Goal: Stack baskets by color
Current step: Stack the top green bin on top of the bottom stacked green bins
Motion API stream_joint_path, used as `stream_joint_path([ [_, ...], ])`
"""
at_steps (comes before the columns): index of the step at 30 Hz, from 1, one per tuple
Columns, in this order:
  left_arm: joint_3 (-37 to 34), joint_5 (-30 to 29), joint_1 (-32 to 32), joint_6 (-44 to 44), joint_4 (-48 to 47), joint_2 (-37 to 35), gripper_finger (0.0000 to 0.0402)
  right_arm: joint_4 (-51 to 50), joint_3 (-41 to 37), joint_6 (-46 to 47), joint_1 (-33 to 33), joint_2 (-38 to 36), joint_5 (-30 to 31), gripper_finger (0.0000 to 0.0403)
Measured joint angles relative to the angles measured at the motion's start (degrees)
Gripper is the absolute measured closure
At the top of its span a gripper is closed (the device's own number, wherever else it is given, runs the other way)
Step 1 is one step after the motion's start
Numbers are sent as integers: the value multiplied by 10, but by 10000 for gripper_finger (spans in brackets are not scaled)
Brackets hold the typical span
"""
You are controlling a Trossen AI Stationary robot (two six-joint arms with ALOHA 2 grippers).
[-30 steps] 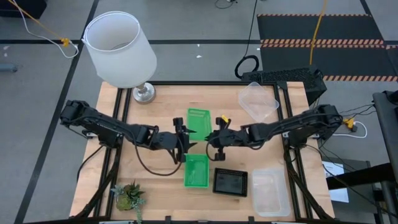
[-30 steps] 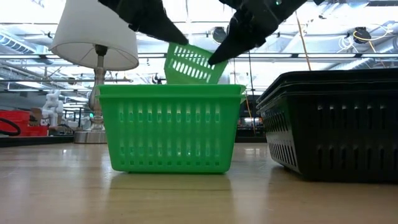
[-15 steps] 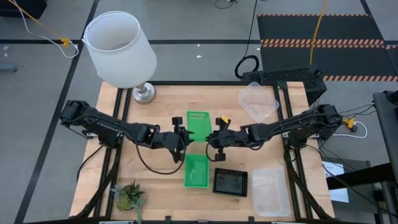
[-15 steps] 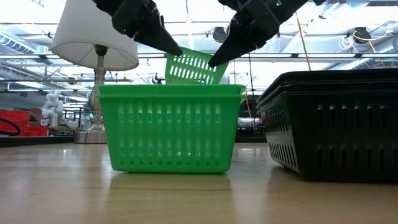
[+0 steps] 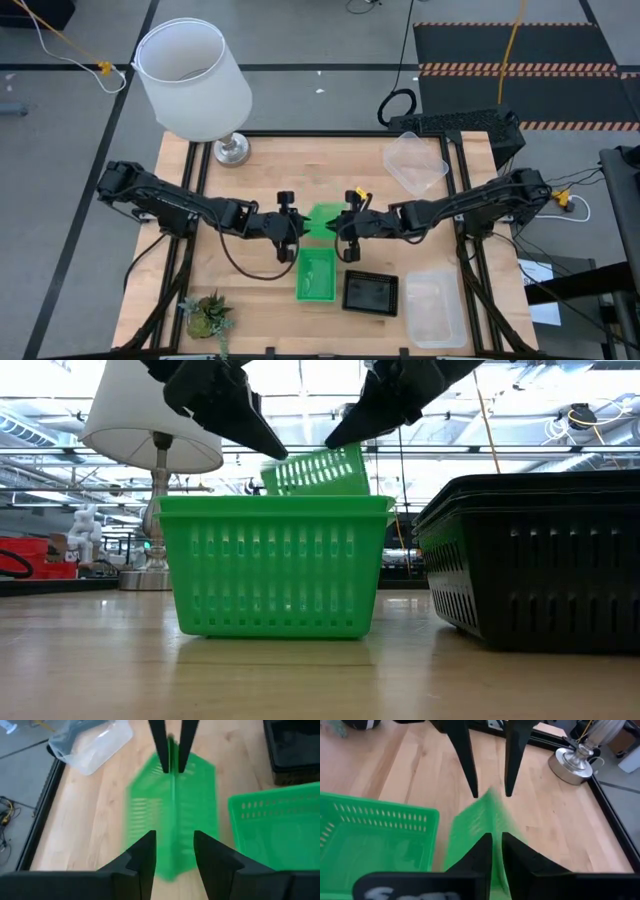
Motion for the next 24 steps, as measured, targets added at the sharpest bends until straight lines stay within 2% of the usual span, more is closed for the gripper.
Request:
stream_joint_path([
  [3, 0, 14, 2, 17, -3, 0, 296, 7, 0, -6, 0, 0, -1, 363],
  [8, 0, 17, 8, 28, -14, 0, 390, 2, 0, -9, 1, 0, -2, 363],
  [16, 0, 16, 23, 0, -12, 0, 352, -87, 0, 13, 1, -1, -11, 360],
  [21, 0, 17, 23, -14, -13, 0, 332, -159, 0, 70, -1, -3, -92, 334],
  [24, 0, 27, 23, -17, -13, 0, 324, -168, 0, 113, -1, 0, -125, 306],
])
